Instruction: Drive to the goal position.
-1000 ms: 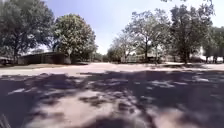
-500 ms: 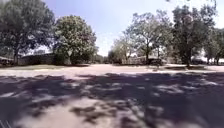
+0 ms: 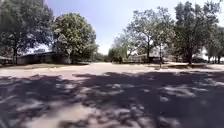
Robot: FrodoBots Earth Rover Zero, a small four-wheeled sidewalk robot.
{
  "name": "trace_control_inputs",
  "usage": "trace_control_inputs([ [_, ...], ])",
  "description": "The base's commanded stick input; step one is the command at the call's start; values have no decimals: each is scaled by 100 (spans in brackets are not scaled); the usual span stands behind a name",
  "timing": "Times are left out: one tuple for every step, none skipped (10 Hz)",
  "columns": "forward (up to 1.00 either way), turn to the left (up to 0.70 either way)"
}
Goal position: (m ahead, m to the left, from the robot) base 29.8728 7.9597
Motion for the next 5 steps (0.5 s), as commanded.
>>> trace_control_inputs([
  [70,0],
  [70,0],
  [70,0],
  [70,0],
  [70,-10],
])
